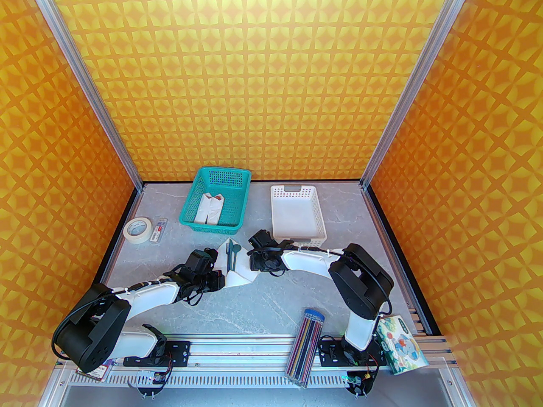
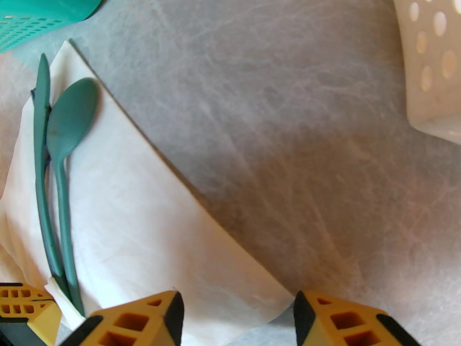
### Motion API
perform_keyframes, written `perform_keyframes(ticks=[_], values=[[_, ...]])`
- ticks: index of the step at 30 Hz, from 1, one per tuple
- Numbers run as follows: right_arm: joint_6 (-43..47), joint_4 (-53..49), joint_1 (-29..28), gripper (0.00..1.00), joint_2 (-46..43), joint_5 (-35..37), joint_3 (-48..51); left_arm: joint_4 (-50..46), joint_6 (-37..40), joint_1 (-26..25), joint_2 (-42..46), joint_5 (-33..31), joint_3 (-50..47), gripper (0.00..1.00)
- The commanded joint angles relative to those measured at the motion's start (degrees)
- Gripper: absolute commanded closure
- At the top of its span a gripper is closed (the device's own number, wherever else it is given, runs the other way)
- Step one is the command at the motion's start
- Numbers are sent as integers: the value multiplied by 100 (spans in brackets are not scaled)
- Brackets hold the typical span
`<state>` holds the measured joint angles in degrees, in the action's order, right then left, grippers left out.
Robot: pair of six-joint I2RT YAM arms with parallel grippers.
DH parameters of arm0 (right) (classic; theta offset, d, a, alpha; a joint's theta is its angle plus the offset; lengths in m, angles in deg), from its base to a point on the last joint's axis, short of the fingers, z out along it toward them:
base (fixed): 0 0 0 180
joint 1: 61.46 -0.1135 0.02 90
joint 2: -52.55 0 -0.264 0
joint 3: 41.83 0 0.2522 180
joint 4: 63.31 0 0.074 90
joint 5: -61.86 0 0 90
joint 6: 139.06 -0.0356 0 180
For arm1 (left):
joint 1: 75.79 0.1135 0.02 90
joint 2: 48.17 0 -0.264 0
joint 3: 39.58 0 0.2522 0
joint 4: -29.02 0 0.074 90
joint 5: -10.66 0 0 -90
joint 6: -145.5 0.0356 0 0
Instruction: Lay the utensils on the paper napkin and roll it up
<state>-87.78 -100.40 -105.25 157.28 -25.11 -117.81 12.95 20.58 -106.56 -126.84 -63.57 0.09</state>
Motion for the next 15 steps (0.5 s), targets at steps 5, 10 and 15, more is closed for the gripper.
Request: perform_keyframes(ticks=[5, 10, 15], values=[[-83, 267, 22, 49, -175, -687, 28, -449, -30, -35, -60, -145, -113, 100], [-220, 559, 22, 49, -418, -1023, 74, -438, -28, -36, -78, -144, -91, 100], [-565, 1023, 20, 48, -519, -1287, 381, -444, -24, -35, -78, -144, -85, 100]])
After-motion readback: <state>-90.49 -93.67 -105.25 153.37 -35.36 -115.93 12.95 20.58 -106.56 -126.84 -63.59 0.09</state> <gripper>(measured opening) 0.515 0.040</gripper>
